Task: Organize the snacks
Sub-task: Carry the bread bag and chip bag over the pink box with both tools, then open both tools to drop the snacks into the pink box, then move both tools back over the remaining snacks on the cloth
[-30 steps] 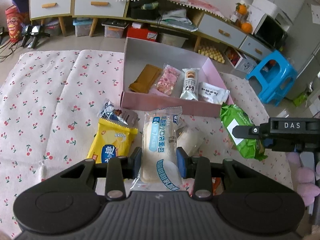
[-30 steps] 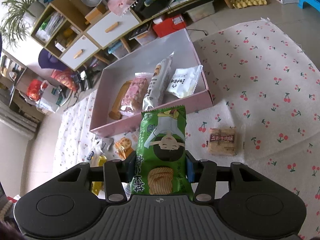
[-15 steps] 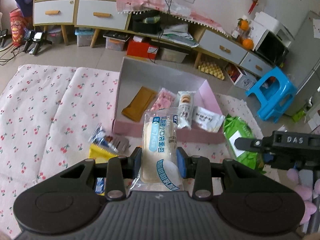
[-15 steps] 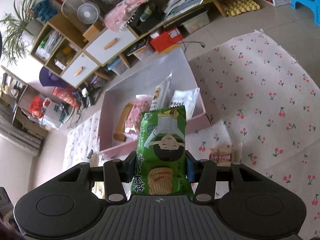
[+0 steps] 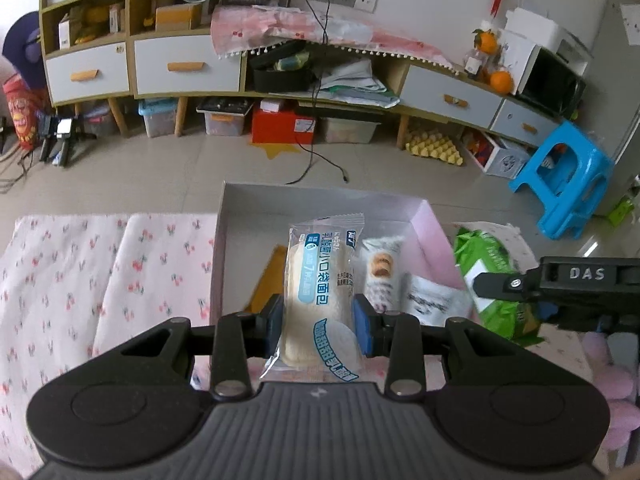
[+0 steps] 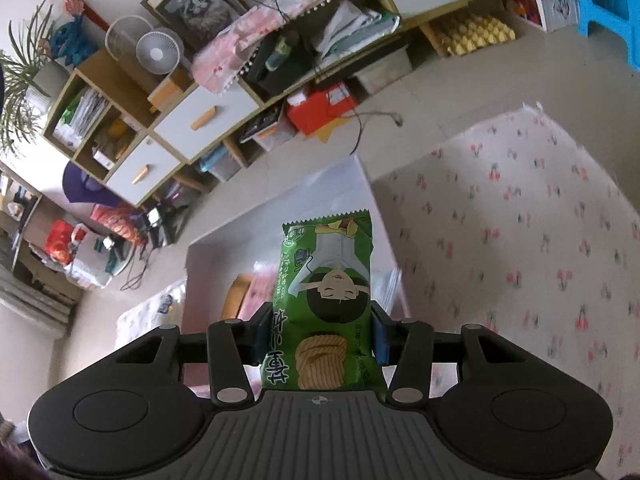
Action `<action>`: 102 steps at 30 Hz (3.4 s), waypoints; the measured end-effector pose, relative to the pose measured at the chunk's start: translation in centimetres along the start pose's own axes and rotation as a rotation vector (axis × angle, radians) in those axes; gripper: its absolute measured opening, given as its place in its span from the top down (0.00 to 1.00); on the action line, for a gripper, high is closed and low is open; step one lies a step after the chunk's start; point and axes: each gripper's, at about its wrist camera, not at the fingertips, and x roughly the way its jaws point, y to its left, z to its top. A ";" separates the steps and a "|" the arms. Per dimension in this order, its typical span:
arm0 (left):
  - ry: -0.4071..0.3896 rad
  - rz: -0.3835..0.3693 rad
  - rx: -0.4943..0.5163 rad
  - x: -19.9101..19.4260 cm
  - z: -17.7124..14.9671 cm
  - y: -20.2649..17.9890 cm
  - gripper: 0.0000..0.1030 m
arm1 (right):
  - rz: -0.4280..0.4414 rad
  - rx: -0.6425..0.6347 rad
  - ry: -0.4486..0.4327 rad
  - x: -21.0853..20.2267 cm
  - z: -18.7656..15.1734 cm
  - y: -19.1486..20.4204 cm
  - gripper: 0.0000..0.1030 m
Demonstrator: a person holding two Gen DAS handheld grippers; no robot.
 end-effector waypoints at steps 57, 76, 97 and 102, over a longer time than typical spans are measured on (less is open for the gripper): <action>-0.026 0.126 0.167 2.2 0.8 -0.2 0.14 | -0.098 -0.171 -0.094 1.5 2.2 1.4 0.17; 0.020 0.074 0.060 -4.1 -5.3 0.8 0.01 | -0.176 -0.316 -0.054 -4.2 -5.6 2.4 0.08; 0.036 0.119 -0.085 -5.9 -10.2 5.8 0.01 | -0.243 -0.419 0.105 -3.0 -11.5 2.1 0.08; 0.033 0.079 -0.021 -4.9 -11.0 5.9 0.01 | -0.228 -0.388 0.128 -2.1 -11.5 2.5 0.08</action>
